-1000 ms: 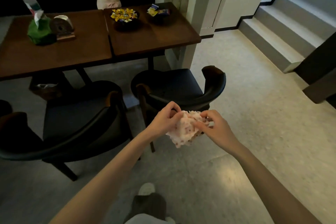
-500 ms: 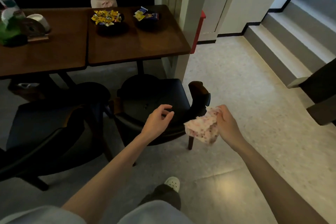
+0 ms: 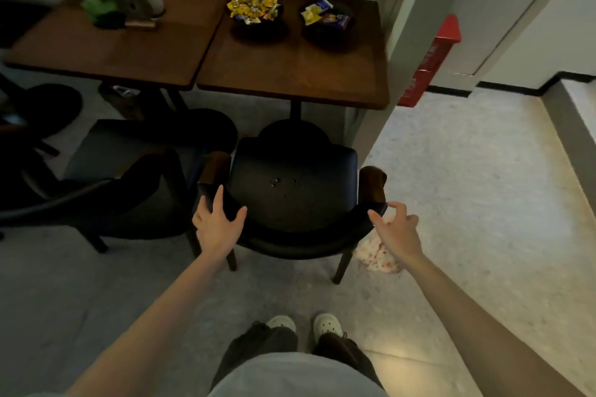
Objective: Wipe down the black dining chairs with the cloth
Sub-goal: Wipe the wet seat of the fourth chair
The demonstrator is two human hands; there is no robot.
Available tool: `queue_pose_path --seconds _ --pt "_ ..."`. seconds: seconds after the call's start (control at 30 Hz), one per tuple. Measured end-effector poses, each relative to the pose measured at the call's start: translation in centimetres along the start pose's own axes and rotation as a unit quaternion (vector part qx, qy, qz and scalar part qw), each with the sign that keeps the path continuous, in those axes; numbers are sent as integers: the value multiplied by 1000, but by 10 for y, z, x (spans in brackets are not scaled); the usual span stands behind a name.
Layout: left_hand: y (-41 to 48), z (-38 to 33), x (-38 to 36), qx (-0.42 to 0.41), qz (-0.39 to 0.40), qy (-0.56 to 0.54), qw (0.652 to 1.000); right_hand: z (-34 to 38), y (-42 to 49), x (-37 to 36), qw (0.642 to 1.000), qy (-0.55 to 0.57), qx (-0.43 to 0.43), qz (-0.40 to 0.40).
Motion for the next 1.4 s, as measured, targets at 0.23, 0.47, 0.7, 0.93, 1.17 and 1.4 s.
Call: queue_pose_path --seconds 0.23,0.47,0.7,0.93,1.17,1.4 --pt "-18 8 -31 162 -9 -151 975 -13 42 -10 992 28 -60 107" --pt "-12 12 -47 182 -73 -189 962 -9 69 -37 983 77 -78 145" --pt "21 21 -35 226 -80 -179 954 -10 74 -44 995 24 -66 75" --pt "24 25 -33 216 -76 -182 956 -5 70 -46 997 17 -75 28" --pt "15 35 -20 193 -72 -175 963 -18 43 -50 997 42 -62 7" --pt "-22 52 -18 184 -69 -172 965 -48 14 -56 997 35 -69 12"
Point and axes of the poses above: each hand's wrist, its own y-axis towards the middle knuckle, its own x-axis out of the back of the hand, z = x × y, the point moved 3 cm from there along y, towards the middle knuckle, and after that the axes turned 8 degrees about -x, right-handed, at the moved point
